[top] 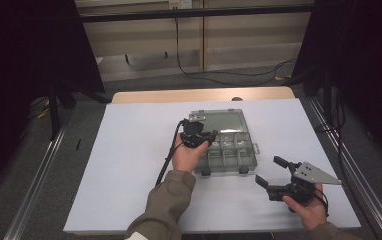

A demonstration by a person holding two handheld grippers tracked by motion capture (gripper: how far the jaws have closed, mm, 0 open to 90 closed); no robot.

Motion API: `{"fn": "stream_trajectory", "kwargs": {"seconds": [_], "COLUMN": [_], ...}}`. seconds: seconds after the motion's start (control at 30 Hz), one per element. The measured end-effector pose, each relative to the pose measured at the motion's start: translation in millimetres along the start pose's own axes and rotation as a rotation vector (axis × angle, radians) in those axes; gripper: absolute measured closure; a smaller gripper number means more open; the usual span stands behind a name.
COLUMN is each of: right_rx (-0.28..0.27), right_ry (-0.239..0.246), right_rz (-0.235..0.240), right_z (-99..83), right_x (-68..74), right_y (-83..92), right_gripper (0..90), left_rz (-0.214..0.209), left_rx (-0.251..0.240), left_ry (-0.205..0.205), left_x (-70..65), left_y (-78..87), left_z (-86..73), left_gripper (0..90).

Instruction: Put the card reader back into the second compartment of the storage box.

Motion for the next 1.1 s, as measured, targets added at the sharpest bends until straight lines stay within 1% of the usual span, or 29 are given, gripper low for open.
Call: {"fn": "stream_trajectory", "kwargs": {"seconds": [0.03, 0.23, 0.83, 0.9, 1.0, 1.07, 1.1], "right_rx": [0.0, -0.003, -0.001, 0.0, 0.001, -0.001, -0.001], "right_ry": [0.0, -0.001, 0.0, 0.0, -0.002, 0.001, 0.001], "right_rz": [0.0, -0.005, -0.002, -0.001, -0.001, -0.001, -0.001], "right_z": [0.1, 0.5, 0.0, -0.1, -0.1, 0.2, 0.1], "right_x": [0.0, -0.7, -0.6, -0.5, -0.2, -0.3, -0.4], "right_y": [0.0, 0.4, 0.1, 0.1, 0.1, 0.1, 0.2], "right_gripper": [6.3, 6.4, 6.4, 6.4, 6.4, 6.5, 6.5], "left_rz": [0.006, 0.001, 0.004, 0.01, 0.01, 0.01, 0.011], "left_rx": [-0.002, -0.001, -0.004, 0.002, -0.002, 0.007, 0.008], "left_ry": [-0.006, 0.003, 0.024, 0.016, 0.018, 0.011, 0.013], "left_x": [0.0, -0.6, -4.1, -4.3, -5.4, -5.6, -5.6], "left_y": [-0.6, -2.4, -7.7, -8.6, -10.4, -10.6, -11.0], "left_z": [0.2, 0.2, 0.0, -1.1, -1.4, -2.2, -2.7], "left_gripper": [74.0, 74.0, 74.0, 74.0, 73.9, 73.9, 74.0]}}
Point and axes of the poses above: each handheld gripper's, and its own axes: y roughly backward along the jaws, z roughly out of its top, x roughly to its left, the point moved 9 cm from there along -y, roughly forward along the jaws, and after that the axes turned 4 degrees about -x, right-handed, at the moved point
